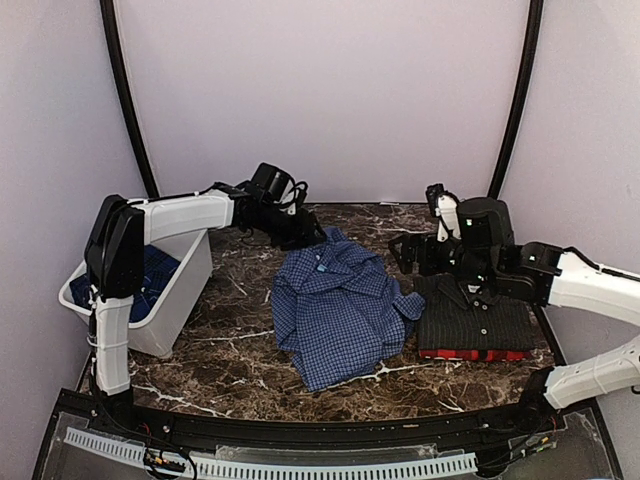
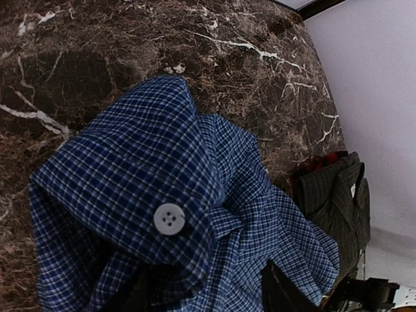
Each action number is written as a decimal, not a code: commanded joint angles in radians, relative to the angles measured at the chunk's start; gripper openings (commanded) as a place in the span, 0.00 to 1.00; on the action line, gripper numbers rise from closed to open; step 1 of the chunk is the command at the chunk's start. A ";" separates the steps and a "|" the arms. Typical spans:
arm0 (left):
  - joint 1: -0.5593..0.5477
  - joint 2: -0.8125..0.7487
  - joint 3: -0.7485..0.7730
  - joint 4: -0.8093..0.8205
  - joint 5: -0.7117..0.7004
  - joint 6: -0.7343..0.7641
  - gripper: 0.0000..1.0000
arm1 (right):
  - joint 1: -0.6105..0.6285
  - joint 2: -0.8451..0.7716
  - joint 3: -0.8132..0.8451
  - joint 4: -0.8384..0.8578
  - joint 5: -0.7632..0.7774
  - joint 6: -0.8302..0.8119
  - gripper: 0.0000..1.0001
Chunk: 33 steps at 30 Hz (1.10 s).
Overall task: Fold and stack the long sleeve shirts
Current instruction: Place the crumpled shirt at the center of the board, then pick up the crumpled shirt from the center of the board.
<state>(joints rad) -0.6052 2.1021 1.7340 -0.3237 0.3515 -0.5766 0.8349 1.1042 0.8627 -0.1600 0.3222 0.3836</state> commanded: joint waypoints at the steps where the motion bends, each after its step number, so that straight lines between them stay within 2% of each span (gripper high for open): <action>1: 0.021 -0.094 0.043 -0.029 -0.076 0.017 0.68 | -0.007 0.031 -0.030 -0.015 -0.001 0.051 0.99; 4: 0.019 -0.157 0.022 -0.051 -0.126 0.023 0.86 | -0.008 0.061 -0.037 -0.009 -0.026 0.074 0.98; 6: 0.018 -0.210 -0.009 -0.050 -0.168 0.031 0.91 | -0.010 0.086 -0.031 -0.012 -0.037 0.081 0.98; 9: 0.016 -0.288 -0.083 -0.046 -0.218 0.039 0.94 | -0.010 0.121 -0.020 -0.006 -0.060 0.085 0.98; 15: -0.003 -0.459 -0.270 -0.026 -0.204 0.024 0.93 | -0.011 0.190 0.010 -0.003 -0.116 0.079 0.96; 20: -0.076 -0.559 -0.425 -0.006 -0.189 -0.013 0.88 | -0.010 0.266 0.053 -0.023 -0.153 0.074 0.94; 25: -0.160 -0.629 -0.596 0.052 -0.162 -0.090 0.73 | -0.010 0.354 0.114 -0.072 -0.135 0.095 0.91; 30: -0.202 -0.622 -0.724 0.122 -0.135 -0.147 0.61 | -0.010 0.452 0.161 -0.080 -0.148 0.126 0.89; 33: -0.215 -0.600 -0.752 0.140 -0.135 -0.160 0.55 | -0.011 0.497 0.175 -0.073 -0.148 0.150 0.89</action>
<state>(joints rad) -0.8085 1.5127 1.0149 -0.2527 0.2024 -0.6933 0.8303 1.5547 1.0035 -0.2348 0.1787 0.4915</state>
